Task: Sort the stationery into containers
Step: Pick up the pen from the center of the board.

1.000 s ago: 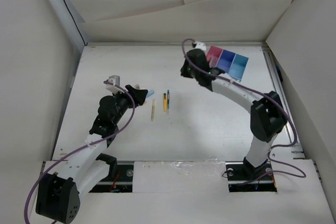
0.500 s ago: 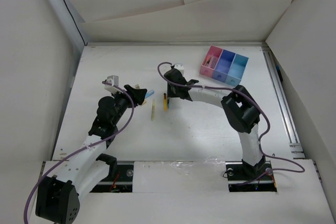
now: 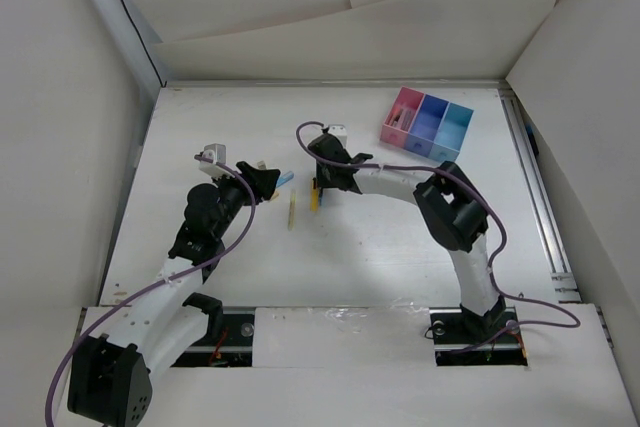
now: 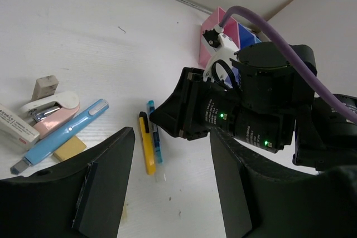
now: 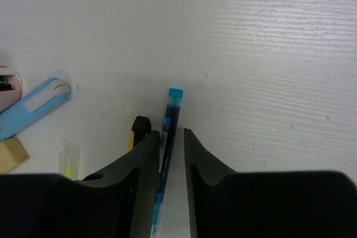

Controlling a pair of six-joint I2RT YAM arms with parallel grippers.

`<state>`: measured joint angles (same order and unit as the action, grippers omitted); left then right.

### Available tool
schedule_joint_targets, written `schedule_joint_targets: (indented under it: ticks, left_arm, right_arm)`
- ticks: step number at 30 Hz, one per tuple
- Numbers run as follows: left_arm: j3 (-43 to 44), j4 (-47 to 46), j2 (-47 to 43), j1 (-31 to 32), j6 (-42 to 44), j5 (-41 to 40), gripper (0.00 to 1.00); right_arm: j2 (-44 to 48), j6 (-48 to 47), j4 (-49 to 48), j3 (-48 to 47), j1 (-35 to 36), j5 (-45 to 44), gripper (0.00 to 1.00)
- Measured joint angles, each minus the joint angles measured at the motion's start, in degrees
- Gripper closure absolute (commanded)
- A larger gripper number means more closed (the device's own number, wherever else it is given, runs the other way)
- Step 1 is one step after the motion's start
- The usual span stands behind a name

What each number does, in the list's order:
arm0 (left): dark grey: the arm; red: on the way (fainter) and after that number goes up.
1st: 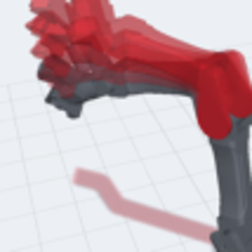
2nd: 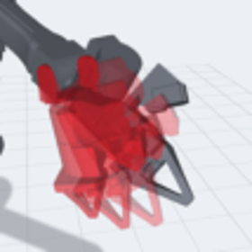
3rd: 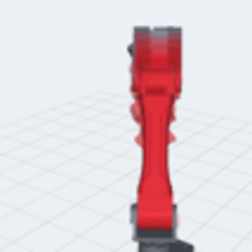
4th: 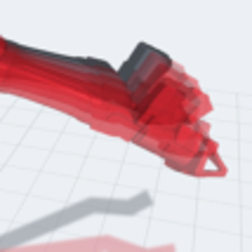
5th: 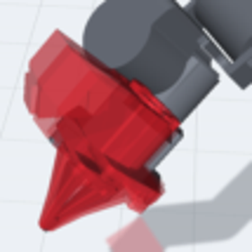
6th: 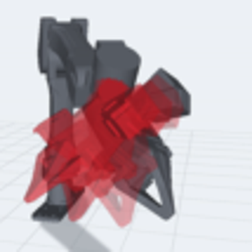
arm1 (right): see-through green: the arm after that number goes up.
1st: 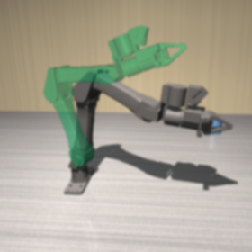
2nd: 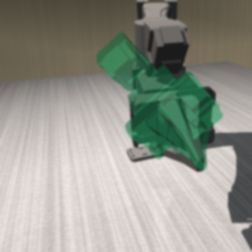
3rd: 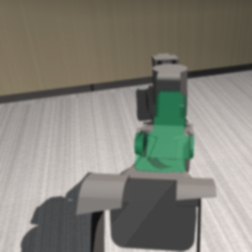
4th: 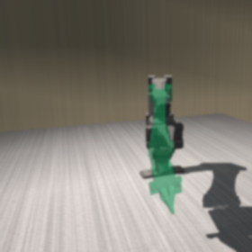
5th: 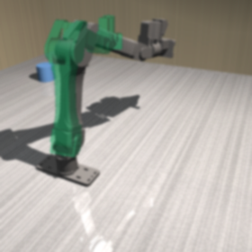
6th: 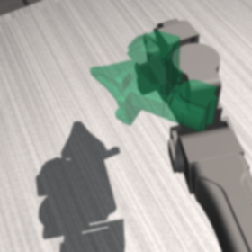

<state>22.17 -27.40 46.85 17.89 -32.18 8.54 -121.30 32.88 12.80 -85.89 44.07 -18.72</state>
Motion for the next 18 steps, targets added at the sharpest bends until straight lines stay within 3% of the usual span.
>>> schedule_joint_targets:
  ticks: [5,7,9,18]
  left_arm:
    - [0.0,0.0,0.0,0.0,0.0,0.0,0.47]
    - [0.0,0.0,0.0,0.0,0.0,0.0,0.47]
    - [0.0,0.0,0.0,0.0,0.0,0.0,0.47]
    - [0.0,0.0,0.3,0.0,0.0,0.0,0.47]
  right_arm:
    - [-1.1,0.3,-0.3,-0.5,0.0,-0.8,0.8]
    - [-1.1,0.4,-0.2,-0.5,-0.1,-0.9,0.92]
    - [-1.1,0.7,-0.3,-0.5,-0.2,-1.0,0.96]
    - [3.0,0.4,0.7,1.5,-3.8,-1.2,1.0]
